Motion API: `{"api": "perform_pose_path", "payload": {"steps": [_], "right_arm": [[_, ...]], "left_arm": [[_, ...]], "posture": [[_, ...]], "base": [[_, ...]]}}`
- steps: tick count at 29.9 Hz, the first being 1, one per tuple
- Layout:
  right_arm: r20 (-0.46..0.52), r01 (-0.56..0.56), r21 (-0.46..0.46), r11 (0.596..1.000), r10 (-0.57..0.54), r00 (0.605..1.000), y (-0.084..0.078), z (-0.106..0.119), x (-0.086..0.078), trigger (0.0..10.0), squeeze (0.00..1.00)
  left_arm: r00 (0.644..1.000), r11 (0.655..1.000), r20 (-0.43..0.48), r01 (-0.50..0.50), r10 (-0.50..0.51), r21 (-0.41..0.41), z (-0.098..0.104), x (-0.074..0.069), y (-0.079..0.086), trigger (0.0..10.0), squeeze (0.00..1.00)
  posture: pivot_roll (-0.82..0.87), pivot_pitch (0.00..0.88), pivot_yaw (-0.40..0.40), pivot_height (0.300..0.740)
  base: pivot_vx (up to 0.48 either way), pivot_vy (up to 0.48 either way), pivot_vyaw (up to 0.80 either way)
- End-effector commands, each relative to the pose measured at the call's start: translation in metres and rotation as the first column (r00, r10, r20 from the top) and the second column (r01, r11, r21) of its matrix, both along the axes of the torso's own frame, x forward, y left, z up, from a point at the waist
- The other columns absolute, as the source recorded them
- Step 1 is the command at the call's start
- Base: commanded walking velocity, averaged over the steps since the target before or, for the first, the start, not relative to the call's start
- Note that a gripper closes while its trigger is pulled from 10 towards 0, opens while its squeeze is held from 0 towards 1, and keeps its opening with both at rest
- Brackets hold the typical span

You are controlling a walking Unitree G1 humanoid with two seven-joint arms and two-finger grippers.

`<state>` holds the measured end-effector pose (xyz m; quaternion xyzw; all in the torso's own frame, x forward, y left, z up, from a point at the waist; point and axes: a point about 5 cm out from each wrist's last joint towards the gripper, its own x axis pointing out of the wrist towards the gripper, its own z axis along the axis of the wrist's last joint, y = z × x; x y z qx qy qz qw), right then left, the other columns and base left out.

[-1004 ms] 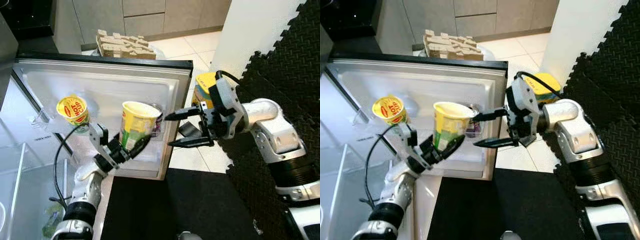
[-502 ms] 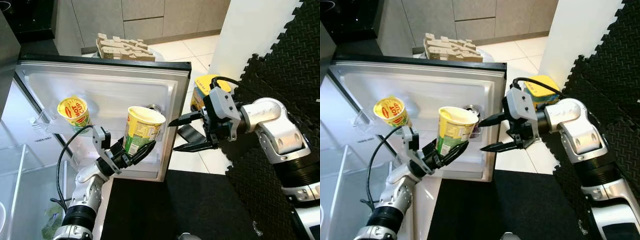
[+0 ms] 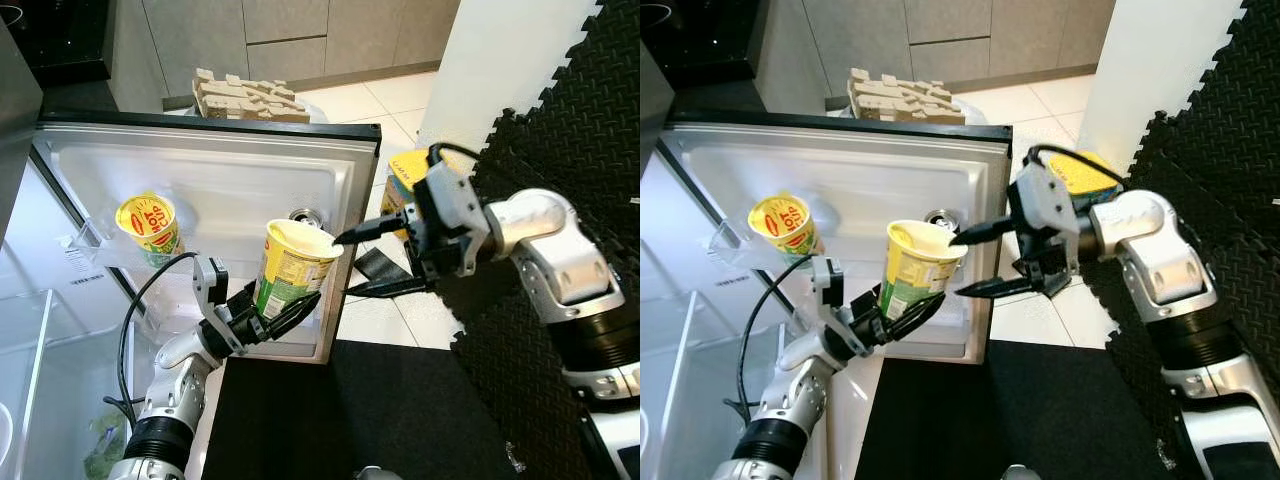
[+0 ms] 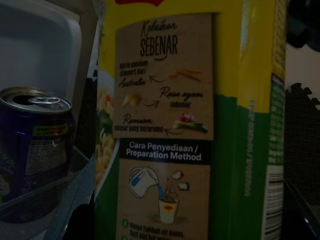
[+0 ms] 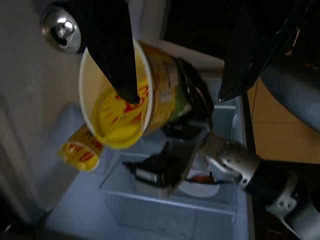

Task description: Restocking fridge

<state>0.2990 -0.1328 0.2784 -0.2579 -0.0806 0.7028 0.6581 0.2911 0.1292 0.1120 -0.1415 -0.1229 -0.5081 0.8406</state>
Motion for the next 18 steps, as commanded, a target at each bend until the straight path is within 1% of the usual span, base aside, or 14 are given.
{"api": "perform_pose_path", "payload": {"steps": [1, 3, 4, 5, 7, 8, 9, 10, 17, 18], "right_arm": [[0.016, -0.009, -0.004, 1.0, 0.009, 1.0, -0.001, 0.003, -0.002, 10.0, 0.0], [0.016, 0.019, -0.059, 0.998, -0.018, 1.0, -0.002, -0.006, 0.001, 10.0, 0.0], [0.016, 0.019, -0.059, 0.998, -0.018, 1.0, -0.002, -0.006, 0.001, 10.0, 0.0], [0.015, 0.028, -0.077, 0.997, -0.027, 1.0, -0.003, -0.009, 0.002, 10.0, 0.0], [0.022, 0.056, -0.161, 0.985, -0.053, 0.998, -0.005, -0.019, 0.005, 10.0, 0.0], [0.022, 0.056, -0.161, 0.985, -0.053, 0.998, -0.005, -0.019, 0.005, 10.0, 0.0], [0.027, 0.064, -0.195, 0.979, -0.06, 0.998, -0.007, -0.024, 0.006, 10.0, 0.0], [0.028, 0.069, -0.208, 0.976, -0.064, 0.998, -0.007, -0.027, 0.006, 10.0, 0.0], [0.034, 0.074, -0.195, 0.978, -0.068, 0.997, -0.006, -0.027, 0.006, 10.0, 0.0], [0.037, 0.076, -0.188, 0.979, -0.07, 0.997, -0.005, -0.026, 0.007, 5.5, 0.0]], "left_arm": [[1.0, 1.0, -0.009, 0.017, -0.017, 0.006, -0.003, -0.004, -0.001, 10.0, 0.0], [1.0, 1.0, 0.002, 0.03, -0.03, -0.002, 0.0, -0.005, -0.004, 10.0, 0.0], [1.0, 1.0, 0.002, 0.03, -0.03, -0.002, 0.0, -0.005, -0.004, 10.0, 0.0], [0.999, 0.999, 0.005, 0.034, -0.034, -0.004, 0.001, -0.005, -0.004, 10.0, 0.0], [1.0, 1.0, 0.005, 0.027, -0.027, -0.014, 0.002, -0.004, -0.005, 10.0, 0.0], [1.0, 1.0, 0.005, 0.027, -0.027, -0.014, 0.002, -0.004, -0.005, 10.0, 0.0], [1.0, 0.999, 0.004, 0.03, -0.03, -0.012, 0.002, -0.004, -0.005, 10.0, 0.0], [0.999, 0.999, 0.003, 0.035, -0.035, -0.013, 0.002, -0.005, -0.006, 10.0, 0.0], [0.999, 0.999, 0.009, 0.045, -0.045, -0.014, 0.004, -0.006, -0.006, 10.0, 0.0], [0.999, 0.999, 0.01, 0.043, -0.043, -0.014, 0.004, -0.006, -0.006, 10.0, 0.0]], "posture": [[-0.2, 0.082, 0.018, 0.74], [-0.2, 0.082, 0.016, 0.74], [-0.2, 0.082, 0.016, 0.74], [-0.2, 0.082, 0.016, 0.74], [-0.2, 0.082, 0.016, 0.74], [-0.2, 0.082, 0.016, 0.74], [-0.2, 0.082, 0.016, 0.74], [-0.2, 0.085, 0.017, 0.74], [-0.2, 0.082, 0.018, 0.74], [-0.2, 0.082, 0.018, 0.74]], "base": [[0.0, 0.0, 0.0], [0.0, 0.0, 0.0], [0.0, 0.0, 0.0], [0.0, 0.0, 0.0], [0.0, 0.0, 0.0], [0.0, 0.0, 0.0], [0.0, 0.0, 0.0], [0.0, 0.0, 0.0], [0.0, 0.0, 0.0], [0.0, 0.0, 0.0]]}}
